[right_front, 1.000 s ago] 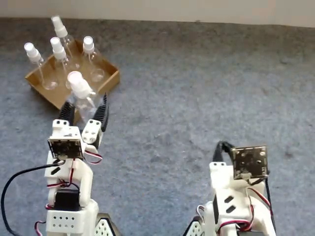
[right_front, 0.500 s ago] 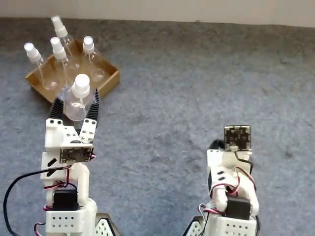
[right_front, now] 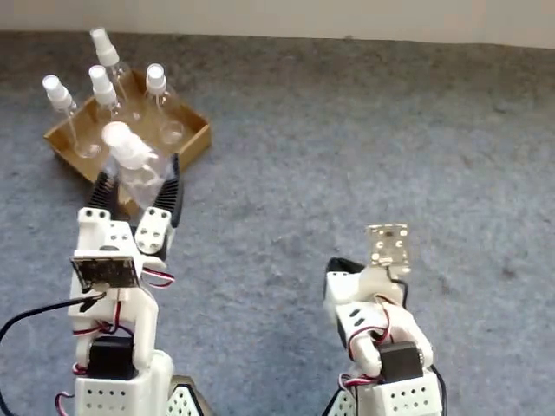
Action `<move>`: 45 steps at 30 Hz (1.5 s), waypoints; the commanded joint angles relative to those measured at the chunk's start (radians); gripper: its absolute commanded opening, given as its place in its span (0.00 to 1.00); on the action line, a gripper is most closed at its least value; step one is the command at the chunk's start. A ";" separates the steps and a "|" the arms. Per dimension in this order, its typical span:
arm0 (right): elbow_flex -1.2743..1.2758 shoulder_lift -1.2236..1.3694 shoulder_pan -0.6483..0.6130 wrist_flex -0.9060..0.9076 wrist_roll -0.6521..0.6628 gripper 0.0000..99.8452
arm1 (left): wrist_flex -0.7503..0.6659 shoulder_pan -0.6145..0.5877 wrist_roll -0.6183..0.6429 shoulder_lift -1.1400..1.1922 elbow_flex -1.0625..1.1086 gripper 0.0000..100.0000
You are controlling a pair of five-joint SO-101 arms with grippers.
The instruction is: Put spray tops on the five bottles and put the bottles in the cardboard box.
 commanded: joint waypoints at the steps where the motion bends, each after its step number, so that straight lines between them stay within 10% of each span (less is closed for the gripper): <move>1: 0.027 -0.007 -0.108 -0.134 -0.020 0.01 | 0.002 0.105 0.018 -0.005 -0.061 0.13; 20: 0.174 -0.007 -0.409 -0.430 -0.015 0.01 | -0.003 0.185 0.161 0.409 -0.265 0.12; 33: 0.174 -0.007 -0.407 -0.490 -0.023 0.01 | -0.193 0.378 0.250 0.967 -0.483 0.12; 45: 0.174 -0.007 -0.407 -0.489 -0.023 0.01 | -0.247 0.565 0.250 1.009 -0.481 0.12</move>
